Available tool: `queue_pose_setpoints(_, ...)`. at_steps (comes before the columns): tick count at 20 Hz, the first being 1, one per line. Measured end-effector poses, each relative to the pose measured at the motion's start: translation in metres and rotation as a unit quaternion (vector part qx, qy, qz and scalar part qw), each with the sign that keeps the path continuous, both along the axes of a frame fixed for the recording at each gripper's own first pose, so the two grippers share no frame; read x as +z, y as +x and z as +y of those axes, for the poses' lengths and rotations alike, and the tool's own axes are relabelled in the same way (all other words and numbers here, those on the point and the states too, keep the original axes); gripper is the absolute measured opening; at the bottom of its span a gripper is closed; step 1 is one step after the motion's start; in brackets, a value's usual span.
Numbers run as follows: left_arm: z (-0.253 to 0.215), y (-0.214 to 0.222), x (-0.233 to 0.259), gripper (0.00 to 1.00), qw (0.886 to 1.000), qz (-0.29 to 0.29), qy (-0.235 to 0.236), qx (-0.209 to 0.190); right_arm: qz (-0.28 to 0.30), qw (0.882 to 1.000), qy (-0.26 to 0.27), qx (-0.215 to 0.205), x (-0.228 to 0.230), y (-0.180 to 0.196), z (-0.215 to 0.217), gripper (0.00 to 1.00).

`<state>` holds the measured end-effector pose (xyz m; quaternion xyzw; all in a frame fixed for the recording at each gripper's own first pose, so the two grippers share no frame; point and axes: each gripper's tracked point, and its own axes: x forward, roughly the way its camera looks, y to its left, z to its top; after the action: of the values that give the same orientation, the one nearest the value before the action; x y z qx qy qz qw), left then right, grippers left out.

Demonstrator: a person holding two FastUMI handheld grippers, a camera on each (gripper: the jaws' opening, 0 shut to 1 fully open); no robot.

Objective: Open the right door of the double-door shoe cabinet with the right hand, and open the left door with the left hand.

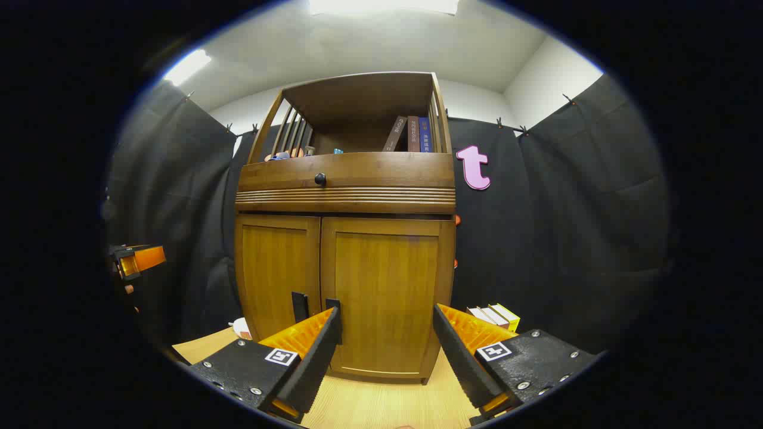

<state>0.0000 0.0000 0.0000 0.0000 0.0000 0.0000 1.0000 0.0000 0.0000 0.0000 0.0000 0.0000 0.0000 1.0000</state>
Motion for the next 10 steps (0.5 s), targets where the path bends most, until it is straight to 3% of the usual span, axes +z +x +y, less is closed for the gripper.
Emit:
queue_pose_setpoints(7, 0.003, 0.000, 0.009, 0.99, 1.000, -0.004, 0.000, -0.006, -0.015, 1.000, 0.011, -0.005, 0.016, -0.010, -0.002, 0.93)
queue_pose_setpoints(8, 0.005, 0.000, 0.011, 0.99, 1.000, -0.007, 0.005, -0.004, -0.015, 1.000, 0.012, -0.003, 0.017, -0.009, 0.000, 1.00)
queue_pose_setpoints(9, 0.003, 0.000, 0.013, 0.99, 1.000, -0.008, 0.008, -0.004, -0.013, 1.000, 0.011, -0.003, 0.017, -0.008, 0.001, 1.00)
queue_pose_setpoints(10, 0.001, 0.000, 0.013, 0.99, 1.000, -0.008, 0.008, -0.006, -0.012, 1.000, 0.010, -0.004, 0.016, -0.007, 0.000, 0.93)
